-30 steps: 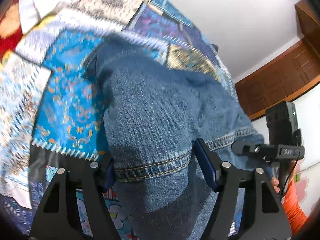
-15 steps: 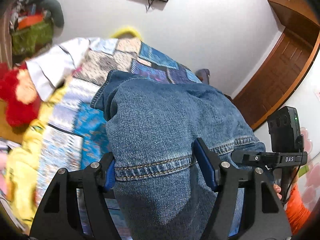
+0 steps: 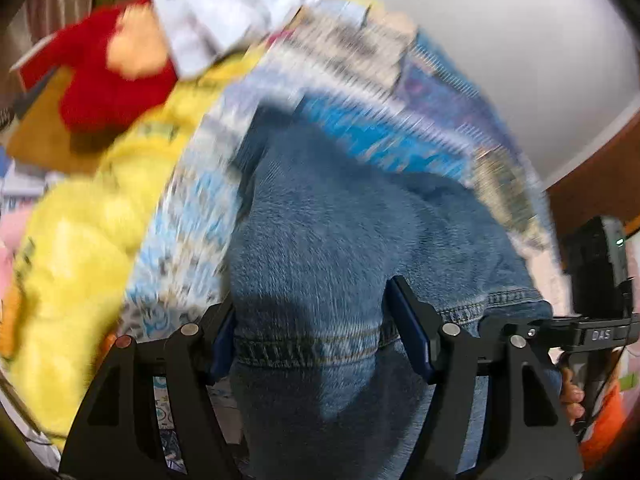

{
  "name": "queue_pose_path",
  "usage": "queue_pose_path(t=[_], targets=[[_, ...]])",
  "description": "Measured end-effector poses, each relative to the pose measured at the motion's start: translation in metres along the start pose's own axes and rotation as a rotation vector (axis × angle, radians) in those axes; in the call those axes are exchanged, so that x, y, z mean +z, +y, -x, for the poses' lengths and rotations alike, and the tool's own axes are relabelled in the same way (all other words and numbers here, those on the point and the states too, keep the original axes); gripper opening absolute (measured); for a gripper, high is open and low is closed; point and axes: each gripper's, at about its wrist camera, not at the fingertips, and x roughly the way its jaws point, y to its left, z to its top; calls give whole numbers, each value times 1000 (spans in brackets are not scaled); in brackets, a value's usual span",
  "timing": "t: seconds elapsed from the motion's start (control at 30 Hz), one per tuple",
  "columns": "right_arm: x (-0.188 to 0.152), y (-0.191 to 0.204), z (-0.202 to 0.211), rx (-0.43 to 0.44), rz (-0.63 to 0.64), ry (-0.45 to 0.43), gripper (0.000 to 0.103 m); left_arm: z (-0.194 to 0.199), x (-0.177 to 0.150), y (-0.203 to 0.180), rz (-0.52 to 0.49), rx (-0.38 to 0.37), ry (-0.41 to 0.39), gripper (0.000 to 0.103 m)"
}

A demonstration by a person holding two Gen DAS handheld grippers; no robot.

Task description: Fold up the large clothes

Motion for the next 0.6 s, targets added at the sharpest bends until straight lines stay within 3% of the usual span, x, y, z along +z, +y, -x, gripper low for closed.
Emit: queue_pose_path(t=[0.07,0.2,0.33,0.43,0.6], targets=[[-2,-4,-17,-54,50,23,60,-21,-13,3,-55,81,17,66],[-9,4,-10,-74,157,11,64,-15,-35,-6,-157,126,-78,70],[-17,5,6,-105,211,10,71,-3,-53,-12,-191,153,-76,76],[-31,-2,20,-151,225,-26,84,6,-76,-15,-226,188,-82,78],[-57,-12,48,-233,284,-66,89,21,-109,-6,-214,221,-76,83]])
